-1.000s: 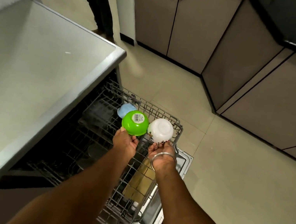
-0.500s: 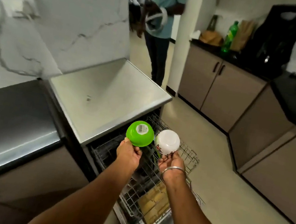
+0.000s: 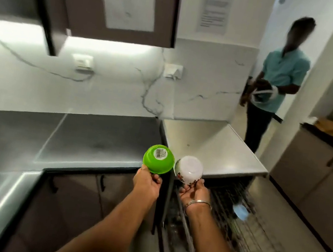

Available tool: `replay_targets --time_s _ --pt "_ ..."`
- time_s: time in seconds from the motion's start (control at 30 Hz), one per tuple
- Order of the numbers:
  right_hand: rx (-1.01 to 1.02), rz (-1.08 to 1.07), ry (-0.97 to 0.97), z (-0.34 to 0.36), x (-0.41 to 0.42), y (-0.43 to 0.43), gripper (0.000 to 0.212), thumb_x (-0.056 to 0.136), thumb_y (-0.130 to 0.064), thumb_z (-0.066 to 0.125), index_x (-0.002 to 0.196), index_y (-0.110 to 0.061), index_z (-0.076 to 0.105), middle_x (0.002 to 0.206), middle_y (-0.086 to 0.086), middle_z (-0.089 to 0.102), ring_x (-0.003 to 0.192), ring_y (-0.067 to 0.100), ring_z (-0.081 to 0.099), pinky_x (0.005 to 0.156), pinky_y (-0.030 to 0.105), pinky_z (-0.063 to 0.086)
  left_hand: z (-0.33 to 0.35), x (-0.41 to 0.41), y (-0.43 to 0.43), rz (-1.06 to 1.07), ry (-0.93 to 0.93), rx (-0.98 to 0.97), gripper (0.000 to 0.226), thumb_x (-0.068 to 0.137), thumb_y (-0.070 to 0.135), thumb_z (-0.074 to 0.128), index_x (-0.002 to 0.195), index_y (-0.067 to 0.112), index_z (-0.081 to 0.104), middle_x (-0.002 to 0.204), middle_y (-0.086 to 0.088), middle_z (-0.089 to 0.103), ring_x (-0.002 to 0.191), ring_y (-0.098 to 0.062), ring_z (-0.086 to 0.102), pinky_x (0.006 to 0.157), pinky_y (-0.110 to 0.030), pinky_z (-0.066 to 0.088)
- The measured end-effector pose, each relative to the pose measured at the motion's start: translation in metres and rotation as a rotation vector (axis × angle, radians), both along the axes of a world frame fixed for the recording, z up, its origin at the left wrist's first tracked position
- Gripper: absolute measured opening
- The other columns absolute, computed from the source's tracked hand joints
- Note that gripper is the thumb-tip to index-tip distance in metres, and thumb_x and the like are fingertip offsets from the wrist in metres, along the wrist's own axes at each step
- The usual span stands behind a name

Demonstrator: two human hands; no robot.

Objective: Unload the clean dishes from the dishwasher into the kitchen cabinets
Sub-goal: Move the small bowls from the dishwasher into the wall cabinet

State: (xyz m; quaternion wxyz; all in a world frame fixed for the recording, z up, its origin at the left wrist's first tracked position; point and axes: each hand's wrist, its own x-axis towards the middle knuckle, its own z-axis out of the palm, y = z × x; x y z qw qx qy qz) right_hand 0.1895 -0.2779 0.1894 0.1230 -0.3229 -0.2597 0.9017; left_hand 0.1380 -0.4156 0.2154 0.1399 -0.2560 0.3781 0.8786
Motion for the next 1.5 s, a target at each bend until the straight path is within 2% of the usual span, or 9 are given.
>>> replay_targets --time_s 0.17,0.4,0.63,0.87,1.0,1.17,1.27,1.43,1.5 --pt "-0.018 0.151 0.069 0.024 -0.035 -0.113 0.032 0.108 -0.030 0.031 0.083 -0.023 0.048 0.071 0.003 0.044 0.035 0.011 0.035 0.041 0.015 0.027 0.029 -0.013 -0.118 0.166 0.053 0.026 0.024 0.109 0.024 0.043 0.086 0.023 0.047 0.069 -0.001 0.045 0.035 -0.007 0.036 0.038 -0.014 0.030" --pt "-0.057 0.279 0.097 0.055 -0.070 -0.265 0.030 0.109 -0.029 0.034 0.083 -0.023 0.049 0.068 0.001 0.049 0.055 0.014 0.028 0.056 0.024 0.021 0.050 -0.028 -0.276 0.314 0.080 0.037 0.026 0.111 0.027 0.037 0.087 0.022 0.048 0.068 -0.002 0.043 0.037 -0.008 0.036 0.037 -0.015 0.031" --pt "-0.035 0.358 0.104 0.074 -0.100 -0.388 0.026 0.108 -0.033 0.037 0.089 -0.025 0.053 0.068 0.002 0.047 0.055 0.014 0.030 0.056 0.026 0.022 0.072 -0.041 -0.398 0.398 0.113 0.050 0.021 0.111 0.026 0.039 0.095 0.023 0.053 0.073 -0.001 0.049 0.050 -0.010 0.036 0.040 -0.018 0.034" --pt "-0.033 0.419 0.170 0.105 -0.128 -0.462 0.018 0.107 -0.035 0.040 0.114 -0.027 0.054 0.076 0.004 0.053 0.055 0.013 0.037 0.053 0.025 0.029 0.107 -0.054 -0.471 0.453 0.171 0.068 0.024 0.111 0.025 0.038 0.092 0.022 0.053 0.071 -0.001 0.047 0.051 -0.010 0.036 0.046 -0.021 0.034" --pt "-0.017 0.422 0.242 0.143 -0.154 -0.485 0.017 0.108 -0.031 0.039 0.105 -0.027 0.055 0.082 0.006 0.055 0.057 0.015 0.039 0.055 0.026 0.030 0.135 -0.078 -0.492 0.483 0.239 0.089 0.020 0.110 0.024 0.044 0.092 0.021 0.052 0.072 -0.003 0.047 0.054 -0.012 0.037 0.052 -0.024 0.033" --pt "0.035 0.411 0.331 0.200 -0.202 -0.497 0.015 0.104 -0.024 0.048 0.115 -0.020 0.058 0.085 0.006 0.063 0.065 0.019 0.048 0.061 0.029 0.036 0.181 -0.128 -0.508 0.484 0.367 0.050 0.018 0.109 0.024 0.047 0.093 0.020 0.052 0.081 -0.006 0.053 0.059 -0.015 0.046 0.047 -0.023 0.040" --pt "0.058 0.422 0.390 0.238 -0.232 -0.500 0.010 0.101 -0.022 0.057 0.107 -0.017 0.063 0.093 0.007 0.067 0.078 0.022 0.054 0.069 0.032 0.044 0.210 -0.163 -0.513 0.497 0.451 0.037 0.015 0.109 0.021 0.044 0.099 0.018 0.054 0.095 -0.011 0.057 0.068 -0.020 0.051 0.053 -0.027 0.044" --pt "0.099 0.431 0.487 0.297 -0.292 -0.511 0.011 0.100 -0.023 0.057 0.106 -0.016 0.063 0.105 0.009 0.068 0.086 0.027 0.061 0.086 0.036 0.053 0.269 -0.225 -0.518 0.539 0.556 0.031 0.018 0.110 0.028 0.043 0.114 0.013 0.053 0.109 -0.014 0.056 0.076 -0.029 0.059 0.056 -0.030 0.052" --pt "0.101 0.424 0.526 0.315 -0.316 -0.518 0.011 0.100 -0.020 0.054 0.104 -0.015 0.063 0.109 0.012 0.067 0.087 0.029 0.063 0.082 0.036 0.056 0.293 -0.247 -0.518 0.551 0.599 0.012 0.023 0.110 0.029 0.042 0.123 0.012 0.049 0.107 -0.014 0.056 0.073 -0.030 0.062 0.055 -0.030 0.054"
